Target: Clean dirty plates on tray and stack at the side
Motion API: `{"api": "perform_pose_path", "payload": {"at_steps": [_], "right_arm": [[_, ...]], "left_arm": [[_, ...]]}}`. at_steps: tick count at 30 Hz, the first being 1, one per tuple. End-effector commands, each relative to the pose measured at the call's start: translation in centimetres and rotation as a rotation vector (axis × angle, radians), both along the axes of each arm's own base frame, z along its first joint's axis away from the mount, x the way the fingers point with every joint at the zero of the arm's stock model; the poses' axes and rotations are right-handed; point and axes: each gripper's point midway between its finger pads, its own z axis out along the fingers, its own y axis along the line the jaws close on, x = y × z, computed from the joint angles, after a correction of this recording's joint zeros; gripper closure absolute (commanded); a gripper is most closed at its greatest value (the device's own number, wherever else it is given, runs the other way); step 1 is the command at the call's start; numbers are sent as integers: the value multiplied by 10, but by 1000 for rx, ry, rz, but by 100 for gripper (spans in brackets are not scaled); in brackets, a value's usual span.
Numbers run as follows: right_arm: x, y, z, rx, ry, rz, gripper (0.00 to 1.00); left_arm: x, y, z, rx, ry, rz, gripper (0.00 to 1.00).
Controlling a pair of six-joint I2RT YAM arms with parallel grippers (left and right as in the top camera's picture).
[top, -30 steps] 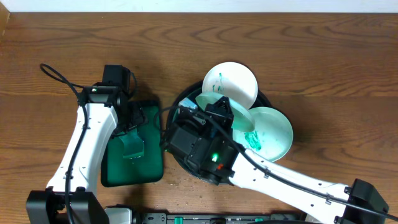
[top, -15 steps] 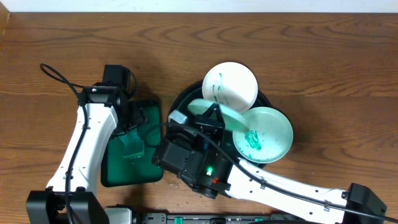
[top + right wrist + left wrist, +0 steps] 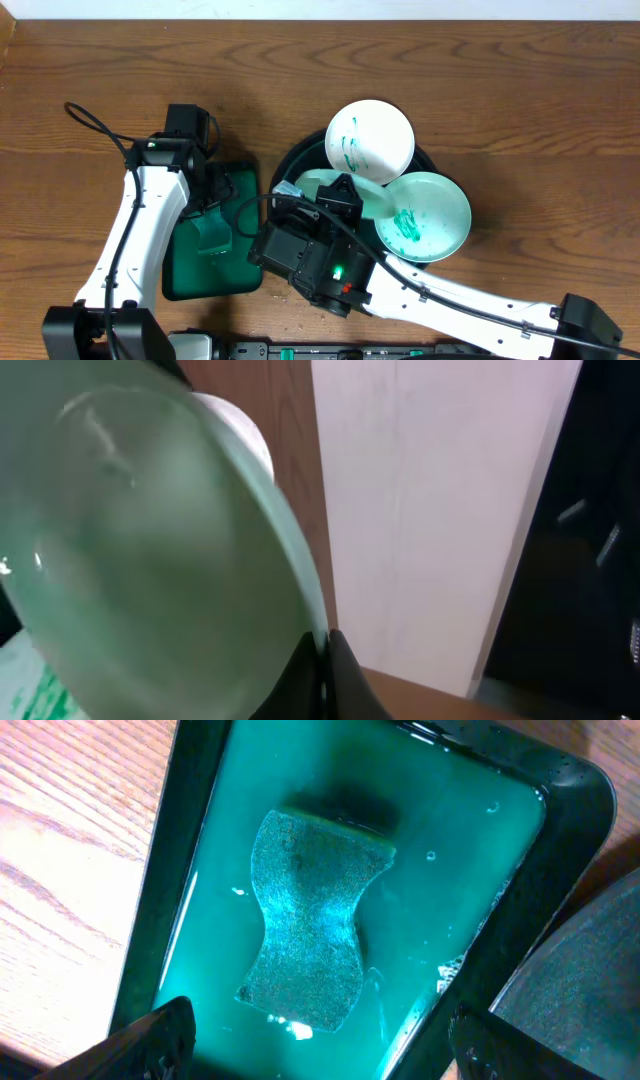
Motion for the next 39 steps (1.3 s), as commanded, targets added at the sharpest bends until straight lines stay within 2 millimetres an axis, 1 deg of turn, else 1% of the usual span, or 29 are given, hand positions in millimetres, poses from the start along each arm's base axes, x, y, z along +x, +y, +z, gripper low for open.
{"api": "perform_pose_path", "payload": {"at_steps": [1,2,3,4,5,7,9,10,11,13,14,16,18,20,21,22,23,24,25,26,28,30,31,34,39], "right_arm": [[9,-11,15,70,-47,-67,99],[7,-13,23,48,-90,-76,99],[4,-12,27,35,-110,-72,99],[3,-11,26,34,-104,-64,99],[5,-9,21,48,-71,-57,99],[11,-13,14,85,-38,-78,99],[9,-19,21,65,-75,-98,99],[6,-18,22,53,-83,-92,99],[5,-15,20,59,-69,-82,99],[9,-13,9,97,-6,-77,99],[11,-16,8,117,-5,-96,99],[4,-19,16,92,-45,-101,99],[-2,-13,20,83,-64,-80,99],[3,-11,15,111,-40,-83,99],[7,-14,13,120,-32,-98,99],[10,-19,15,112,-43,-115,99],[10,-23,22,105,-76,-128,99],[8,-22,27,98,-98,-127,99],[4,-17,28,103,-90,-109,99],[2,-11,25,122,-62,-90,100],[-2,1,11,195,30,-63,99],[-3,7,-3,348,108,-102,99],[-3,7,-6,396,128,-124,99],[9,-1,-8,556,120,-239,99],[33,-20,5,673,68,-357,99]], "left_arm": [[-1,0,2,2,-4,-5,18],[-2,0,2,2,-1,-6,19],[-2,0,2,2,0,-5,19],[-2,0,2,2,-1,-6,19],[-1,0,2,2,-3,-5,19],[-1,0,2,2,-5,-6,18],[-2,0,2,2,-1,-6,18],[-2,0,2,2,0,-6,19],[-2,0,2,2,0,-5,19],[-1,0,2,2,-3,-6,18],[-1,0,2,2,-3,-6,19],[-2,0,2,2,2,-6,18],[-3,0,2,2,2,-5,18],[-1,0,2,2,-3,-5,18],[-1,0,2,1,-5,-6,18],[-1,0,2,1,-4,-5,18],[-2,0,2,1,-1,-6,18],[-3,0,2,2,3,-6,18],[-3,0,2,2,4,-6,18],[-3,0,2,2,3,-6,18],[-2,0,2,2,-2,-6,18],[-2,0,2,2,-2,-5,18],[-2,0,2,2,-1,-6,18],[-2,0,2,2,-1,-6,18],[-2,0,2,2,-1,-6,18]]}}
